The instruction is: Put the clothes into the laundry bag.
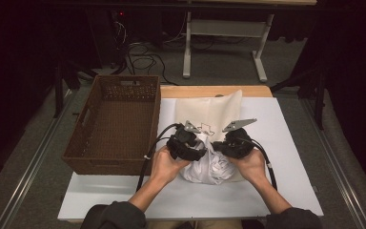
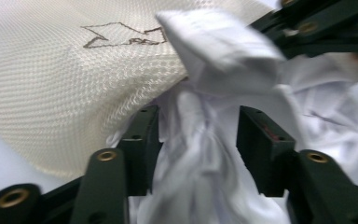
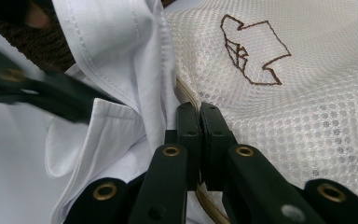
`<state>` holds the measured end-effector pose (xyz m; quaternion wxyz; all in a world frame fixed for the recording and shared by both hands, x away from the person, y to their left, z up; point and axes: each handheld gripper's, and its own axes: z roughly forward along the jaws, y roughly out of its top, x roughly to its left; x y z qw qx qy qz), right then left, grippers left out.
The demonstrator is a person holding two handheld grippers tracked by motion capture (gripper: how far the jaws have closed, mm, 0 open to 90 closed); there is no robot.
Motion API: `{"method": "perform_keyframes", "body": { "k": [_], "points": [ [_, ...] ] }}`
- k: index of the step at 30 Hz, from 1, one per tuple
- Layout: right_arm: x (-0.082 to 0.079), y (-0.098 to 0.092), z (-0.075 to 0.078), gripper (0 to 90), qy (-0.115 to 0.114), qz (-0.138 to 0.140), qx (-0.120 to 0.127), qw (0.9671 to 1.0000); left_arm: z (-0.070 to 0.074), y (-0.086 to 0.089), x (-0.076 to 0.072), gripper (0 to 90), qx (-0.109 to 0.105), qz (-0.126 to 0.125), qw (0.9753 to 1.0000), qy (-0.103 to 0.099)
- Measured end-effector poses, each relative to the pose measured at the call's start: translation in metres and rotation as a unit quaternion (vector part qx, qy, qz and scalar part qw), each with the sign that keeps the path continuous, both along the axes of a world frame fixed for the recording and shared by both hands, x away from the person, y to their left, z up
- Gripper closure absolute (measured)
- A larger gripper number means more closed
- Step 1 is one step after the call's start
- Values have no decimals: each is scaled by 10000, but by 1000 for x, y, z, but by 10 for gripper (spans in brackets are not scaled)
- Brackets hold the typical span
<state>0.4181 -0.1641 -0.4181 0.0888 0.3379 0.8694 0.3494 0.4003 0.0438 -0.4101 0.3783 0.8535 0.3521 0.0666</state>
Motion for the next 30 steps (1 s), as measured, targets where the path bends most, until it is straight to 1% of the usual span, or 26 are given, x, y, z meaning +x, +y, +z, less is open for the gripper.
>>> {"method": "perform_keyframes", "body": {
  "k": [3,5,8,10,12,13,14,15,16,18,19,20,22,24,27,28,29,30],
  "points": [
    [0,2,-1,892,-33,38,-41,10000,14,4,-6,432,-84,-17,10000,-43],
    [0,3,0,892,-16,27,-55,10000,23,2,-7,410,-95,-17,9999,-105],
    [0,3,0,892,-33,64,-99,9999,34,-6,-4,393,4,56,9996,-281],
    [0,4,0,892,-33,63,-97,9999,37,-12,0,398,21,133,9993,-335],
    [-1,4,0,892,-15,39,-80,10000,35,-18,6,417,88,212,9989,-407],
    [-1,3,0,892,-48,76,-104,9999,33,-20,8,442,70,205,9991,-368],
    [-1,3,1,892,-45,73,-89,9999,30,-20,10,498,80,190,9992,-342],
    [-2,3,1,892,-41,68,-97,9999,28,-21,12,595,88,146,9993,-331],
    [-2,3,1,892,-13,36,-91,10000,26,-20,13,686,108,55,9996,-250],
    [-2,2,2,892,8,28,-79,10000,21,-20,13,780,165,-82,9998,-82],
    [-2,1,3,892,-10,47,-89,9999,18,-20,11,816,209,-138,9997,-55],
    [-2,0,3,892,-49,63,-86,9999,16,-20,9,831,254,-195,9995,-4],
    [-2,0,5,892,-35,2,-45,10000,11,-21,5,850,322,-283,9991,48],
    [-2,-1,7,893,-92,5,19,10000,4,-22,2,856,393,-326,9986,100],
    [-3,-1,14,893,-204,58,134,9997,-5,-22,6,859,320,-286,9989,187],
    [-4,0,17,893,-211,65,184,9996,-8,-23,8,859,260,-219,9993,177],
    [-5,0,20,893,-197,87,232,9995,-10,-25,11,858,203,-145,9997,57],
    [-6,1,22,893,-214,117,244,9994,-11,-27,14,857,245,-70,9996,-73]
  ]
}}
